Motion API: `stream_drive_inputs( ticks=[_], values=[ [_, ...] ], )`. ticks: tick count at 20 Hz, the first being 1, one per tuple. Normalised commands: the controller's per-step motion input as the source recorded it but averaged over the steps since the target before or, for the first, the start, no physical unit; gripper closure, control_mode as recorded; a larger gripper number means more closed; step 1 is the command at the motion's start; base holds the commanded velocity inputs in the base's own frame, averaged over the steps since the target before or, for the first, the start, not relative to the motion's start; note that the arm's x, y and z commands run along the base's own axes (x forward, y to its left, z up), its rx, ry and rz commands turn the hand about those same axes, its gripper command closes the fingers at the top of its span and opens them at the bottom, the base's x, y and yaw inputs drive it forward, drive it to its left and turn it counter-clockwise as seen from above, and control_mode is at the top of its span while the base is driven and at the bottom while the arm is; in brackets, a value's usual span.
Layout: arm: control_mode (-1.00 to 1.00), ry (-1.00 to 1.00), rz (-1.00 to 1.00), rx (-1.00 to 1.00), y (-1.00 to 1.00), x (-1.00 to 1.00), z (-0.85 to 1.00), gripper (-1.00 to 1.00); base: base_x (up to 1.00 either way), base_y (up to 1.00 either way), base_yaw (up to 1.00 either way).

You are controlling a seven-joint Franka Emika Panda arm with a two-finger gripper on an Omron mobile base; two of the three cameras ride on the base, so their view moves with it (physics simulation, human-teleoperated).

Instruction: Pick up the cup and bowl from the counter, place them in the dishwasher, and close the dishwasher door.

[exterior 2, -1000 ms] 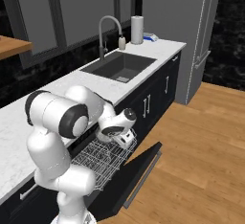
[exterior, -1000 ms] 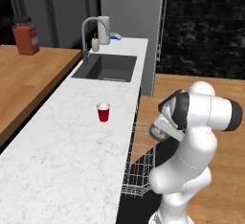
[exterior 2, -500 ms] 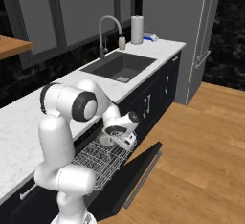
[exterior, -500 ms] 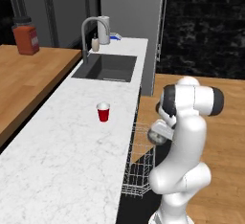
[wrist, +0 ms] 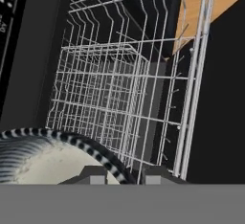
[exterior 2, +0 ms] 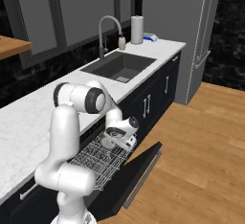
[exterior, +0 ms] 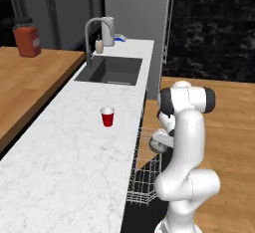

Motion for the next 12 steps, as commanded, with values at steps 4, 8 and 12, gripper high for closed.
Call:
stream_drive_inputs(
  ticks=[4,8,12],
  values=[
    [-1.00,-0.07,0.00,-0.02,0.28,0.20,-0.30,1.00,0.00,0.00,0.00],
    [-1.00,0.00,0.00,-0.02,0.25,0.15,-0.26,1.00,0.00,0.00,0.00],
    [-1.00,-0.02,0.02,-0.03,0.00,0.25,-0.62,1.00,0.00,0.00,0.00]
  ],
)
